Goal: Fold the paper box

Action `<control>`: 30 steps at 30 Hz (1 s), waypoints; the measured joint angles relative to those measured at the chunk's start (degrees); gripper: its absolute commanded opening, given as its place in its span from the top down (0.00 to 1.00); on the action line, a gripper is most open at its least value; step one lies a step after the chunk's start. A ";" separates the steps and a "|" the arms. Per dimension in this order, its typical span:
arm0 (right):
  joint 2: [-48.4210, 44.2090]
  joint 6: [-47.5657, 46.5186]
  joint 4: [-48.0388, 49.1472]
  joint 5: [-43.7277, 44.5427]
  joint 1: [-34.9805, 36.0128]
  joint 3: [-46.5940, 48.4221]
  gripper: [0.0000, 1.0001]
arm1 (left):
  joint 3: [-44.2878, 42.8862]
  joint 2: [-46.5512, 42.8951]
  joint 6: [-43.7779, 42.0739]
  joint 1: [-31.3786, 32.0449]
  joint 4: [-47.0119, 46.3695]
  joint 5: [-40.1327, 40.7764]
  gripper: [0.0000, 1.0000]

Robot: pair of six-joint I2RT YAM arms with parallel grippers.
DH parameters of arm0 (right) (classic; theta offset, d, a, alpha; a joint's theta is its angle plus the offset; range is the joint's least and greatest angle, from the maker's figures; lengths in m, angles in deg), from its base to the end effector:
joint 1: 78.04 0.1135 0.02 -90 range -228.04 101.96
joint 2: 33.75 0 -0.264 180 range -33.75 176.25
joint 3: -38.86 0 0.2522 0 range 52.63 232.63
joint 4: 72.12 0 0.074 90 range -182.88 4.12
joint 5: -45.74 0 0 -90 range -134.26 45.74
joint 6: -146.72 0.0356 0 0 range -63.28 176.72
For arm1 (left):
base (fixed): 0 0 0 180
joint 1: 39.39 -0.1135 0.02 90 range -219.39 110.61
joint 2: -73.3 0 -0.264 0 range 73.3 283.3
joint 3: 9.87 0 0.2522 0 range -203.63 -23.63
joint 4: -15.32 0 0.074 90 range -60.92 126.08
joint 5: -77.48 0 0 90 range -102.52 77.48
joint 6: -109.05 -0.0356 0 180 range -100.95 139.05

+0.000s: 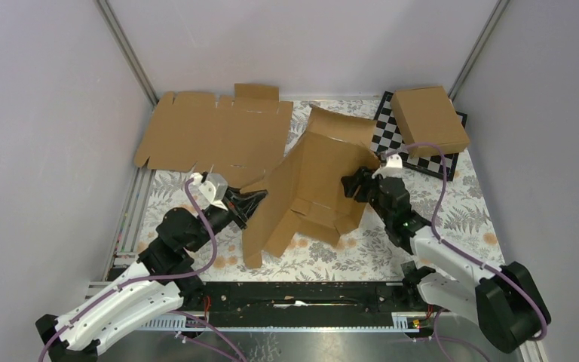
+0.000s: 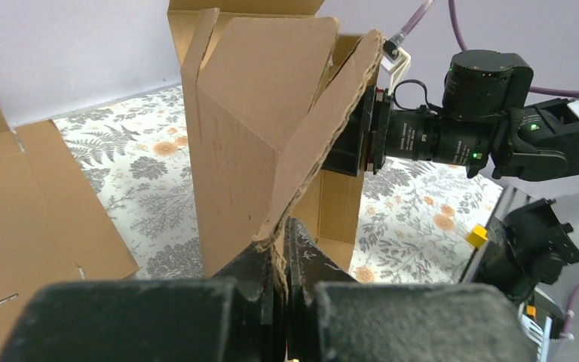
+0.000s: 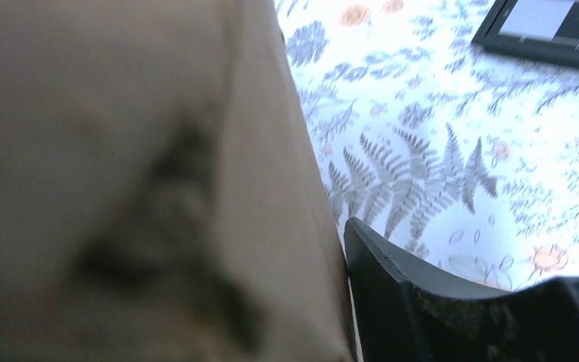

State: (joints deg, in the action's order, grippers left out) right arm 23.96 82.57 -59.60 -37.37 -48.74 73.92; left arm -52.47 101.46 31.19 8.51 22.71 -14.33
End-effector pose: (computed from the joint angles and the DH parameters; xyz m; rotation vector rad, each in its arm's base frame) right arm 0.1934 0.1036 0.2203 0.0361 1.7841 0.5956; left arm 0.0932 -0.1048 0.3144 0.4888 1.4272 -0.8744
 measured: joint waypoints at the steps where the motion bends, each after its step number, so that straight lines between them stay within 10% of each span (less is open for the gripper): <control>1: 1.44 -0.02 -0.15 1.29 0.00 1.60 0.40 | 0.17 0.00 -0.04 0.00 -0.35 0.66 1.00; 12: 18.05 -2.32 3.78 6.01 0.00 16.35 0.01 | 0.28 2.01 -1.88 0.00 -1.73 11.26 1.00; 30: 1.33 -1.99 -8.68 8.39 0.00 3.98 0.12 | 0.55 2.05 -1.90 0.00 -2.12 12.35 1.00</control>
State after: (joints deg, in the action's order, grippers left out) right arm 25.29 80.58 -68.28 -28.97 -48.74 77.90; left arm -51.92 103.51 29.29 8.51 20.59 -1.98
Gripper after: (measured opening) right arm 0.951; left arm 0.018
